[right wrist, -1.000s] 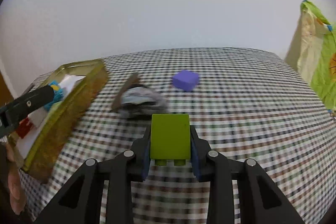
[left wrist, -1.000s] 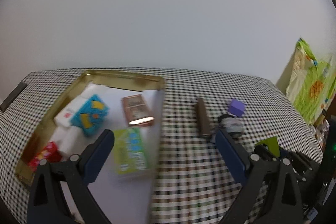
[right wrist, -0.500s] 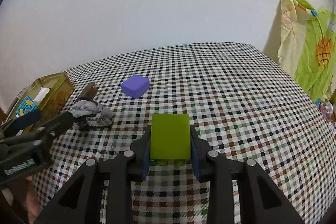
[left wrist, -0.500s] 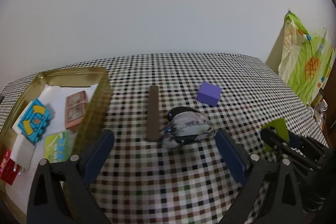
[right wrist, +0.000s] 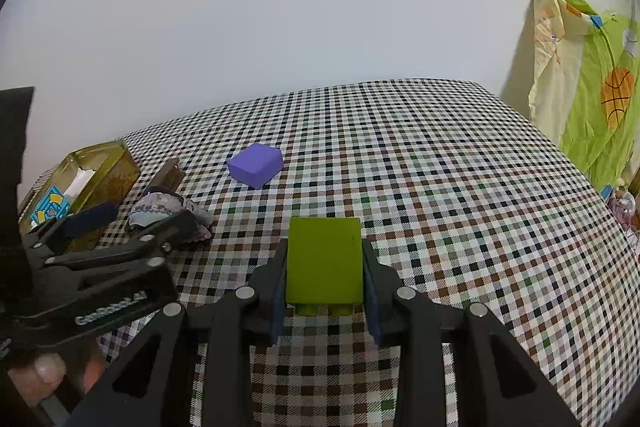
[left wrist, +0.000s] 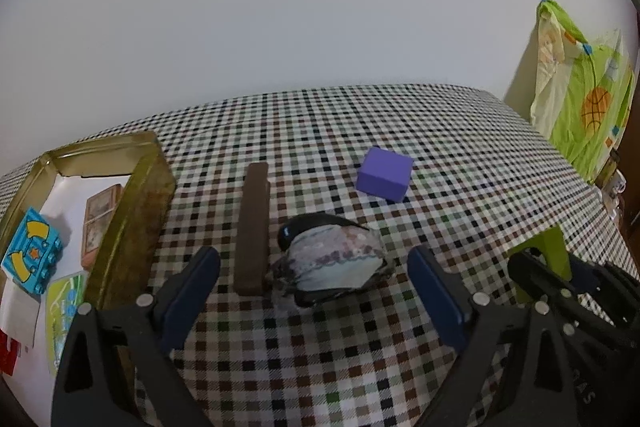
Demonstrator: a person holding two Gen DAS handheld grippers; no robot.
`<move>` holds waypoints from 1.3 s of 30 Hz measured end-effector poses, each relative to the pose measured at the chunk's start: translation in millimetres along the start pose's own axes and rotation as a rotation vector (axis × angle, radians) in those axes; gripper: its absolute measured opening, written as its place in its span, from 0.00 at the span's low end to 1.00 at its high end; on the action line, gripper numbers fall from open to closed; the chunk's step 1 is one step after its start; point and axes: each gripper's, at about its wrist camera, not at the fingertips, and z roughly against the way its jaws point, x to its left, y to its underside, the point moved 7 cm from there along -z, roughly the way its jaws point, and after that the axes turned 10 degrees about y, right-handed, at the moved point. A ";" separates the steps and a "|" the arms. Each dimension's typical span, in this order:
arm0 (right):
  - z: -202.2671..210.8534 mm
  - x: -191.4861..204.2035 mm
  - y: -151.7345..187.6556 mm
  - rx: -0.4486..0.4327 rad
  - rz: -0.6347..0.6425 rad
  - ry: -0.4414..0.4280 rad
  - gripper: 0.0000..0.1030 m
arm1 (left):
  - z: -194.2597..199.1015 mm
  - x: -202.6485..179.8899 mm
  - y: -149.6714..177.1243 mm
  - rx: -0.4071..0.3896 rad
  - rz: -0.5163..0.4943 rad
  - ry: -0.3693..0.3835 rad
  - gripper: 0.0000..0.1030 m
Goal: Organize rigid objects
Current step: 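Grasp the patterned pouch with the left tool while the right tool holds the green block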
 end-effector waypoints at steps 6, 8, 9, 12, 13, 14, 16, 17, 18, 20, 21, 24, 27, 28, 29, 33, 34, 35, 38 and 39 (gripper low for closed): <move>-0.7 0.8 -0.1 0.001 0.006 0.001 0.33 | -6.0 0.3 -2.3 0.022 0.008 0.005 0.91; -1.5 0.9 -0.4 0.003 0.011 0.002 0.33 | -6.8 1.4 -1.8 0.029 0.008 0.000 0.89; -1.8 1.0 -0.4 0.004 0.012 0.004 0.33 | -7.7 1.4 -2.6 0.029 0.007 -0.001 0.88; -1.7 1.0 -0.1 0.004 0.012 0.009 0.33 | -4.6 0.4 -2.3 0.022 -0.002 0.008 0.83; -1.8 1.1 0.0 0.004 0.013 0.011 0.33 | -3.7 -0.5 -1.5 0.023 -0.007 0.008 0.83; -2.1 1.1 0.1 0.005 0.014 0.013 0.33 | -3.3 -0.6 -1.0 0.024 -0.011 0.007 0.82; -2.2 1.4 -0.1 0.006 0.016 0.018 0.33 | -2.0 -1.9 -1.1 0.017 -0.025 0.011 0.80; -2.0 1.6 0.0 0.006 0.017 0.020 0.33 | -2.0 -2.7 -1.3 0.016 -0.031 0.013 0.77; -1.9 1.6 0.3 0.006 0.018 0.021 0.33 | -2.6 -4.8 -0.3 0.022 -0.036 0.031 0.65; -1.8 1.3 0.0 0.005 0.018 0.024 0.33 | -2.2 -8.0 0.5 0.022 -0.055 0.035 0.61; -1.8 1.3 0.0 0.005 0.019 0.025 0.33 | -2.1 -8.5 0.1 0.022 -0.059 0.034 0.61; -1.2 2.5 1.0 0.005 0.020 0.028 0.33 | -2.4 -7.4 -0.9 0.021 -0.061 0.043 0.60; -1.2 2.1 0.9 0.004 0.020 0.027 0.33 | 0.8 -6.8 -0.3 0.013 -0.061 0.046 0.58; -1.0 2.3 1.0 0.004 0.020 0.027 0.33 | 2.7 -6.6 -0.3 0.008 -0.061 0.047 0.56; -0.4 2.7 1.5 0.002 0.020 0.028 0.33 | 4.5 -6.6 -0.5 0.001 -0.064 0.044 0.56; 0.2 2.6 1.0 -0.001 0.019 0.027 0.33 | 13.7 -7.9 -1.6 -0.029 -0.082 0.038 0.46; 0.2 2.6 0.9 -0.001 0.018 0.027 0.33 | 14.1 -9.2 -1.2 -0.027 -0.086 0.042 0.46; 0.0 2.7 0.8 0.000 0.018 0.027 0.33 | 15.3 -8.3 -0.4 -0.026 -0.089 0.045 0.46; -0.4 2.4 0.4 0.002 0.021 0.026 0.33 | 15.1 -5.6 1.3 -0.020 -0.075 0.057 0.48; -0.4 2.1 0.3 0.002 0.020 0.025 0.33 | 14.6 -3.3 3.3 -0.010 -0.070 0.054 0.51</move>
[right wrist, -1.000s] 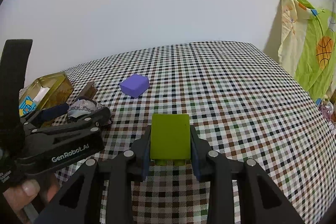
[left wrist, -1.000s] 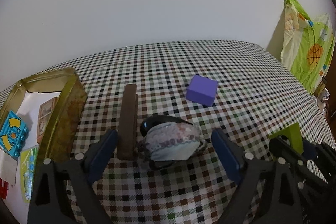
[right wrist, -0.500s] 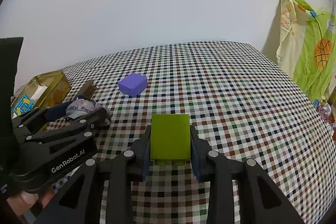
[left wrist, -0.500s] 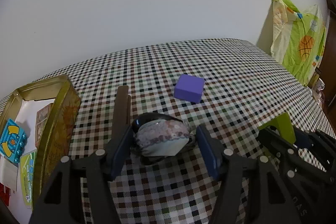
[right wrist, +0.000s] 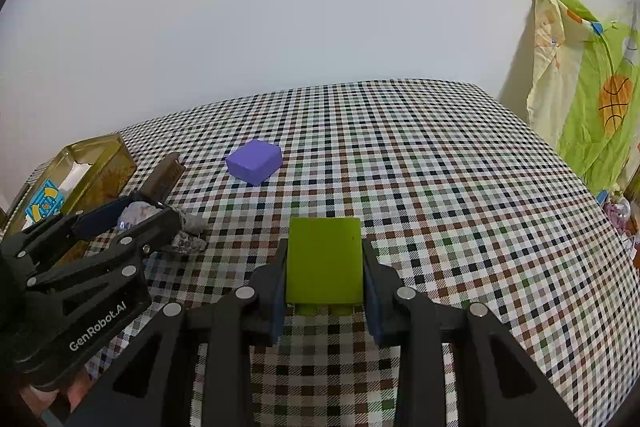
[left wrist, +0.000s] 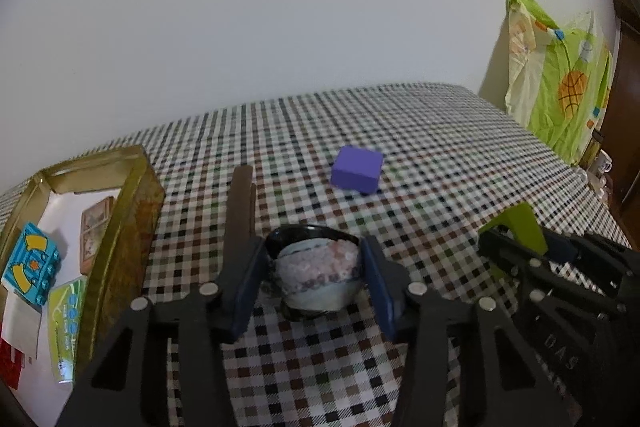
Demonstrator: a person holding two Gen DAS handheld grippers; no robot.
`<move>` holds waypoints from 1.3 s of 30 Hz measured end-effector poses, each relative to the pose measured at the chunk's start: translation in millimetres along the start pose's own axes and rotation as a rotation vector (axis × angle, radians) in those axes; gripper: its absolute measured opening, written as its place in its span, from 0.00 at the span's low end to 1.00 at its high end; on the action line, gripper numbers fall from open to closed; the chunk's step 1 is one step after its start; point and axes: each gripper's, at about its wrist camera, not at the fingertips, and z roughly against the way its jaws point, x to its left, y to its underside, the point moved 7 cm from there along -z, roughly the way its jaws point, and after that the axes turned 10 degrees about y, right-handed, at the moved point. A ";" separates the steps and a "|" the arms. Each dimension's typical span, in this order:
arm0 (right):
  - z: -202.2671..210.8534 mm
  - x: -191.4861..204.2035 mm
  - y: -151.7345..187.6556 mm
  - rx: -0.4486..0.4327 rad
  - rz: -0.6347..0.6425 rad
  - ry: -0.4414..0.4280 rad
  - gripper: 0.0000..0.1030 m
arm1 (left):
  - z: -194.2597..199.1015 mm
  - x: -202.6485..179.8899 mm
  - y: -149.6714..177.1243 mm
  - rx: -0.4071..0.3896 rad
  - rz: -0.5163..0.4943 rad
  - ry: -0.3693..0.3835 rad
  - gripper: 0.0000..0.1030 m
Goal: Organize rigid objects
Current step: 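Grasp the patterned pouch with the left tool while the right tool holds the green block, then lift the pouch with the left tool while the right tool carries the green block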
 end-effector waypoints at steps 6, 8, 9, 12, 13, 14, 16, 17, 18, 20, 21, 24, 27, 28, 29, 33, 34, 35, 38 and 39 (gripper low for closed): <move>-0.9 1.7 1.0 0.007 0.003 -0.009 0.33 | 6.1 11.7 5.3 -0.006 0.039 -0.035 0.57; -1.1 1.4 0.6 0.006 0.003 -0.010 0.33 | 6.7 14.9 5.4 -0.008 0.058 -0.038 0.65; -1.0 1.4 0.8 0.006 0.003 -0.011 0.33 | 7.2 14.9 5.2 -0.011 0.060 -0.045 0.70; -1.4 0.9 1.2 0.009 -0.001 -0.015 0.33 | 7.1 13.6 6.5 -0.010 0.070 -0.054 0.84; -1.7 0.9 1.4 0.010 -0.001 -0.016 0.33 | 6.0 14.5 8.2 -0.002 0.078 -0.055 0.88; -2.1 1.0 1.6 0.013 -0.001 -0.017 0.33 | 5.0 15.9 10.4 0.008 0.087 -0.056 0.88; -2.2 1.3 1.3 0.013 -0.003 -0.019 0.33 | 3.5 17.3 14.0 0.025 0.109 -0.038 0.88; -2.0 1.3 1.3 0.013 -0.004 -0.019 0.33 | 2.7 19.1 15.7 0.034 0.116 -0.036 0.88; -2.2 1.3 1.3 0.014 -0.004 -0.020 0.33 | 2.4 21.7 18.0 0.042 0.120 -0.037 0.88; -2.4 1.4 1.0 0.015 -0.002 -0.021 0.33 | -1.1 23.5 19.6 0.061 0.130 -0.028 0.88; -2.5 1.6 0.9 0.015 0.000 -0.020 0.33 | -3.8 23.3 20.2 0.074 0.130 -0.027 0.88; -2.2 2.2 1.3 0.014 0.001 -0.020 0.33 | -12.9 19.9 20.5 0.113 0.118 -0.028 0.88; -2.5 3.2 1.7 0.017 0.005 -0.021 0.33 | -16.4 20.8 19.3 0.118 0.115 -0.043 0.93; -2.5 3.4 1.8 0.017 0.007 -0.020 0.33 | -16.9 21.5 18.4 0.118 0.116 -0.046 0.94; -2.8 3.4 1.6 0.018 0.009 -0.019 0.33 | -17.5 22.7 17.2 0.114 0.120 -0.050 0.94; -2.9 5.2 1.7 0.019 0.017 -0.013 0.33 | -19.7 26.3 17.4 0.126 0.151 -0.018 0.89; -2.7 5.7 1.7 0.019 0.019 -0.011 0.33 | -20.5 27.0 18.1 0.129 0.149 -0.006 0.79; -2.7 5.9 1.6 0.019 0.021 -0.009 0.33 | -19.9 26.0 18.6 0.127 0.139 -0.009 0.74; -2.4 5.8 1.0 0.017 0.023 -0.006 0.33 | -17.2 23.3 18.7 0.121 0.124 0.004 0.62; -2.1 5.8 1.1 0.015 0.021 -0.005 0.33 | -15.5 23.9 19.2 0.116 0.133 0.013 0.62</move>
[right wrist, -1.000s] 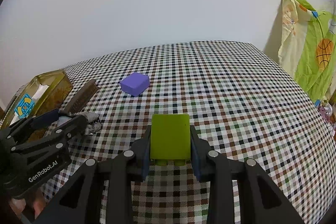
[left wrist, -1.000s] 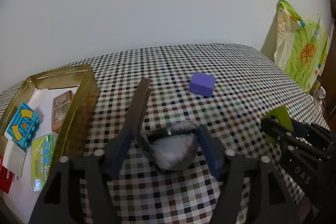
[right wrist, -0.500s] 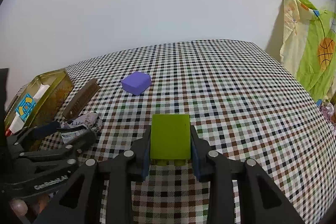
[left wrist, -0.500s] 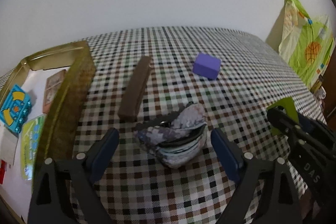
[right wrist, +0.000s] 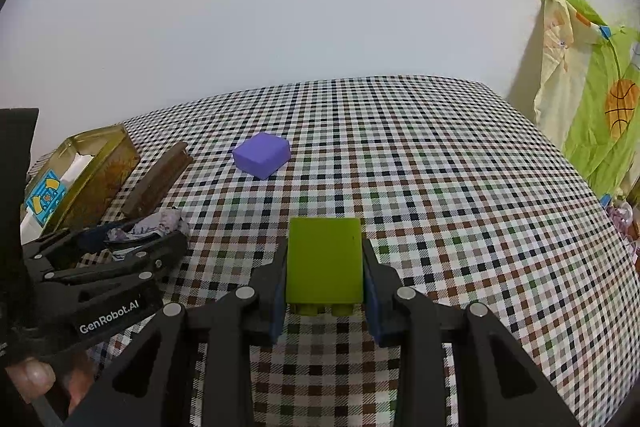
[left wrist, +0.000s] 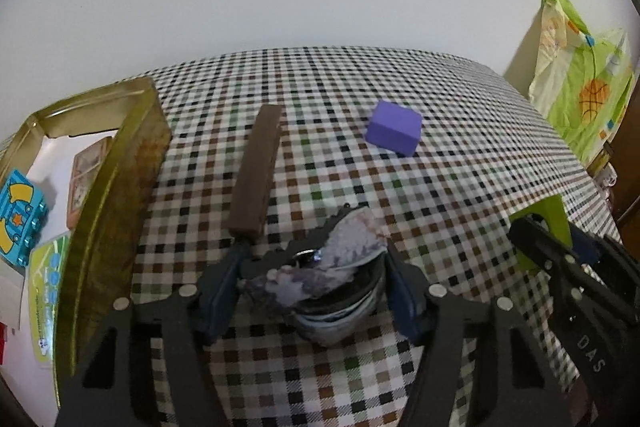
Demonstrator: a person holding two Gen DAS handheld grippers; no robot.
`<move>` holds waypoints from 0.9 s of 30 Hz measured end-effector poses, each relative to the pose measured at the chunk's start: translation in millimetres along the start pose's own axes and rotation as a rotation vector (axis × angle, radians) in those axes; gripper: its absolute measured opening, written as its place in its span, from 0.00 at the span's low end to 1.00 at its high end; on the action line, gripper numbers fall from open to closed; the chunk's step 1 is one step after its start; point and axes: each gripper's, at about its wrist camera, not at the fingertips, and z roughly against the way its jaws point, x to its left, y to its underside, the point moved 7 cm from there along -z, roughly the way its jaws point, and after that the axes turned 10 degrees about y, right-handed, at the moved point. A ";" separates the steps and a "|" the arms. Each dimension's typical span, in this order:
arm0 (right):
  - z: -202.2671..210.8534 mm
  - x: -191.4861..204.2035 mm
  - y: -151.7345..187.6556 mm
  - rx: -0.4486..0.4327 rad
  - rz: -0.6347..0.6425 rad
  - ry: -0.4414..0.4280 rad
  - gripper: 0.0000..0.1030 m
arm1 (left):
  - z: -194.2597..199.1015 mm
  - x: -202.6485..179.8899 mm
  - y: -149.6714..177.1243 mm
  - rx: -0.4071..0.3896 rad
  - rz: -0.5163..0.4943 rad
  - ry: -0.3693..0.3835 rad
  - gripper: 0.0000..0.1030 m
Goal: Organize rigid objects
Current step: 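Lift the pouch with the left tool while the right tool carries the green block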
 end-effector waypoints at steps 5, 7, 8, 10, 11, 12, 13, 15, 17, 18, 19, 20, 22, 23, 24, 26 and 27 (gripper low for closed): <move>1.5 -0.8 -0.4 -0.009 -0.005 0.001 0.33 | 13.0 -2.4 0.7 -0.038 -0.014 0.014 0.62; 4.8 -0.5 -1.2 -0.026 -0.006 -0.001 0.33 | 20.4 -5.2 0.7 -0.069 -0.035 -0.002 0.62; 6.6 -0.3 -1.9 -0.034 -0.009 -0.002 0.33 | 24.0 -5.4 0.7 -0.083 -0.040 -0.008 0.62; 9.5 0.2 -2.6 -0.048 -0.012 -0.006 0.33 | 32.7 -5.3 1.8 -0.113 -0.048 -0.022 0.62; 10.2 0.3 -3.0 -0.051 -0.013 -0.007 0.33 | 35.9 -4.8 2.5 -0.124 -0.049 -0.027 0.62; 11.2 1.2 -2.9 -0.054 -0.013 -0.009 0.33 | 39.1 -5.4 1.8 -0.137 -0.048 -0.032 0.62; 12.0 2.3 -2.9 -0.057 -0.014 -0.013 0.33 | 35.7 -6.0 -3.0 -0.147 -0.047 -0.035 0.62; 14.4 5.2 -2.3 -0.065 -0.012 -0.022 0.33 | 39.5 -0.6 -4.2 -0.169 -0.043 -0.042 0.62; 17.9 9.6 -1.6 -0.078 -0.003 -0.021 0.33 | 43.7 0.4 -4.5 -0.184 -0.042 -0.050 0.62; 19.3 11.7 -1.3 -0.082 0.000 -0.025 0.33 | 46.7 1.2 -3.7 -0.191 -0.042 -0.054 0.62; 20.1 12.9 -0.7 -0.084 0.003 -0.029 0.33 | 48.4 1.2 -3.2 -0.196 -0.044 -0.057 0.62; 20.8 14.8 -0.3 -0.085 0.007 -0.031 0.33 | 49.2 -0.1 -1.9 -0.201 -0.046 -0.060 0.62; 22.0 19.3 1.0 -0.085 0.013 -0.037 0.33 | 54.0 0.2 0.5 -0.216 -0.051 -0.072 0.62; 22.4 22.0 1.9 -0.084 0.016 -0.040 0.33 | 58.8 3.0 3.0 -0.223 -0.055 -0.076 0.62; 23.3 25.0 2.8 -0.084 0.021 -0.041 0.33 | 64.7 6.2 6.1 -0.233 -0.060 -0.081 0.62; 25.3 29.3 3.6 -0.088 0.028 -0.038 0.33 | 67.2 4.9 6.8 -0.246 -0.065 -0.088 0.62; 26.5 31.6 4.2 -0.091 0.032 -0.037 0.33 | 69.4 5.0 7.4 -0.253 -0.068 -0.092 0.62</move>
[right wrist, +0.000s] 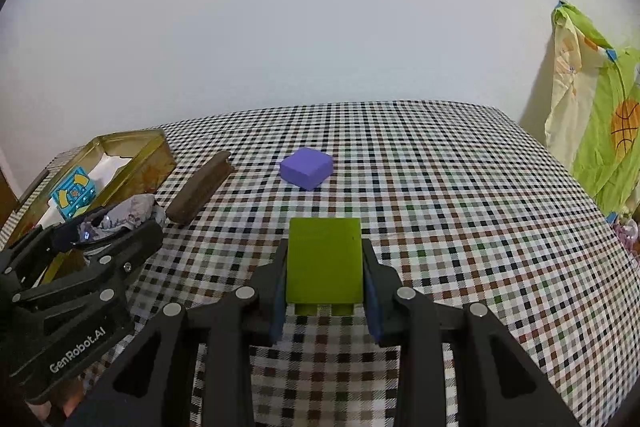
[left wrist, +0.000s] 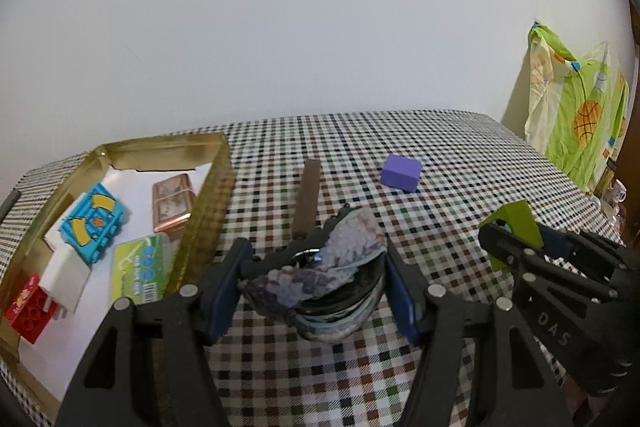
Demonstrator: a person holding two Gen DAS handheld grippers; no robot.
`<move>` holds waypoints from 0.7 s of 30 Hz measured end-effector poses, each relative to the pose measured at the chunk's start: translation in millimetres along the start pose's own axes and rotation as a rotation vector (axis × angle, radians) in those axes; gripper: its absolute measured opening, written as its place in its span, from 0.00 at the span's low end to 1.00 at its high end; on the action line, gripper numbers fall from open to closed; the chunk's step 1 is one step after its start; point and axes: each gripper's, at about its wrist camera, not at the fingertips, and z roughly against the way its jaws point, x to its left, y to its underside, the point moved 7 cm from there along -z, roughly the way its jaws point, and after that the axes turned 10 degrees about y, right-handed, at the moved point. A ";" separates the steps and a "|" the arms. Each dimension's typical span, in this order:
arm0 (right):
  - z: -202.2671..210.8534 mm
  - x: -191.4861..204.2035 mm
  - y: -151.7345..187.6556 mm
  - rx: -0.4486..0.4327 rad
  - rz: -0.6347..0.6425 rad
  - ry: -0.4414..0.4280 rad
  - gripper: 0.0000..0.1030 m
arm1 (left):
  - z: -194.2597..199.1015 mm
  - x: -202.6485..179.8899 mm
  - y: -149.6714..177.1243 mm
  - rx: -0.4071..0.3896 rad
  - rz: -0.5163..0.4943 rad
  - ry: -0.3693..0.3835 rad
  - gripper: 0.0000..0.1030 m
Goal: Organize rigid objects
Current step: 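Lift the pouch with the left tool while the right tool carries the green block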
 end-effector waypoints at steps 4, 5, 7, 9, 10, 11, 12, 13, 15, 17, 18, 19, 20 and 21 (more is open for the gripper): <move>2.5 4.7 2.3 -0.001 -0.002 -0.009 0.33 | 9.5 0.2 0.4 -0.024 -0.015 -0.014 0.62; 3.1 6.4 2.6 -0.001 -0.003 -0.012 0.33 | 11.5 0.8 0.3 -0.030 -0.019 -0.016 0.62; 6.9 9.5 4.0 -0.012 0.001 -0.008 0.33 | 16.1 1.3 0.5 -0.044 -0.024 -0.023 0.62; 8.7 11.8 4.2 -0.016 0.004 -0.009 0.33 | 20.8 1.7 0.5 -0.058 -0.026 -0.027 0.62; 9.3 13.3 4.1 -0.019 0.006 -0.008 0.33 | 23.2 2.0 0.5 -0.066 -0.024 -0.028 0.62; 9.4 14.1 3.7 -0.019 0.007 -0.007 0.33 | 25.5 2.7 0.5 -0.075 -0.023 -0.026 0.62; 9.4 15.2 4.0 -0.017 0.008 -0.007 0.33 | 27.9 3.6 0.7 -0.082 -0.022 -0.027 0.62; 8.1 15.2 3.2 -0.017 0.009 -0.006 0.33 | 29.2 4.3 1.1 -0.086 -0.021 -0.028 0.62; 7.9 16.4 2.4 -0.022 0.010 -0.003 0.33 | 31.7 5.9 1.6 -0.092 -0.019 -0.029 0.62; 8.6 15.8 2.5 -0.025 0.008 -0.004 0.33 | 33.3 7.2 2.2 -0.097 -0.018 -0.030 0.62; 8.7 16.1 2.6 -0.026 0.007 -0.003 0.33 | 34.3 7.2 2.3 -0.099 -0.020 -0.031 0.62; 9.4 16.2 2.9 -0.027 0.005 -0.005 0.33 | 35.1 7.2 2.6 -0.102 -0.021 -0.033 0.62; 10.2 16.0 3.8 -0.026 0.002 -0.008 0.33 | 36.4 7.4 2.6 -0.106 -0.022 -0.034 0.62; 11.3 15.8 4.2 -0.026 0.002 -0.010 0.33 | 37.6 7.2 3.0 -0.110 -0.025 -0.036 0.62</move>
